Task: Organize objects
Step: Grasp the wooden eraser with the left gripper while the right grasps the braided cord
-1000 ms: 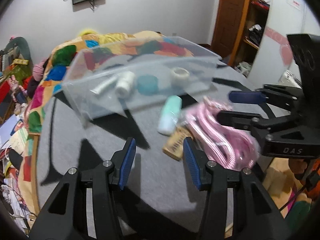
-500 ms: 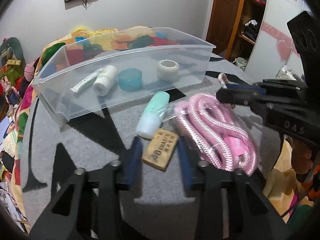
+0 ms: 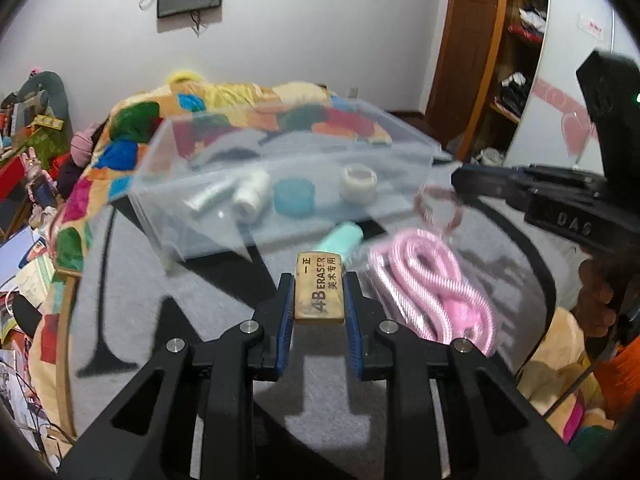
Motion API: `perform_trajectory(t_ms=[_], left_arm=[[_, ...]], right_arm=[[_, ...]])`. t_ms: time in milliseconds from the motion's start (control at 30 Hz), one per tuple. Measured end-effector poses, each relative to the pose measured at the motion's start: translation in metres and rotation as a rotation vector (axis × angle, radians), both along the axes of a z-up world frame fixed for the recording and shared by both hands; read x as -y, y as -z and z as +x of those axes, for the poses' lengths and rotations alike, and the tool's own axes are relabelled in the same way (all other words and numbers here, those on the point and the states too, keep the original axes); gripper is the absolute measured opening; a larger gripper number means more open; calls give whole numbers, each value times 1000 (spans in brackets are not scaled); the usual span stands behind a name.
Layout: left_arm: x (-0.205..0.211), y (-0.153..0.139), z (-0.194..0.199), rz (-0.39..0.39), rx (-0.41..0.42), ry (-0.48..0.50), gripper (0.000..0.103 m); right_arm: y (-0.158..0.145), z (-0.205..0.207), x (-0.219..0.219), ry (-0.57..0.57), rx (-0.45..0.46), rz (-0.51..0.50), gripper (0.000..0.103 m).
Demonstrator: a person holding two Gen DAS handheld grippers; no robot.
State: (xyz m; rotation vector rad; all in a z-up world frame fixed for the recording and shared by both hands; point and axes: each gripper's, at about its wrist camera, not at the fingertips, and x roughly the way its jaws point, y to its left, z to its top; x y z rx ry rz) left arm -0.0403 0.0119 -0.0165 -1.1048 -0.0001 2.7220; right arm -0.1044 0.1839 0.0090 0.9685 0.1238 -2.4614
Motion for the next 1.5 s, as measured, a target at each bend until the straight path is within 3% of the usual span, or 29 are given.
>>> perform_trajectory(t_ms=[267, 333, 467, 533, 767, 867, 1033, 1233, 1500], left_arm=[[10, -35, -11, 21, -89, -34, 23], [10, -37, -15, 22, -92, -41, 23], [12, -37, -26, 24, -83, -50, 23], [14, -34, -27, 29, -75, -51, 23], [17, -25, -36, 22, -47, -75, 23], [20, -28, -40, 19, -53, -88, 23], [24, -37, -49, 14, -70, -95, 23], [31, -49, -66, 29, -90, -106, 23], [31, -41, -93, 3, -60, -129, 23]], right_arm=[[-13, -8, 4, -3, -38, 8, 8], [-6, -11, -1, 4, -2, 10, 9], [16, -24, -15, 48, 89, 10, 25], [29, -30, -18, 58, 128, 27, 26], [57, -29, -14, 14, 171, 70, 26], [58, -23, -8, 1, 142, 102, 11], [42, -20, -13, 3, 113, 62, 11], [-3, -23, -12, 8, 21, -5, 11], [-35, -64, 33, 11, -42, 6, 11]])
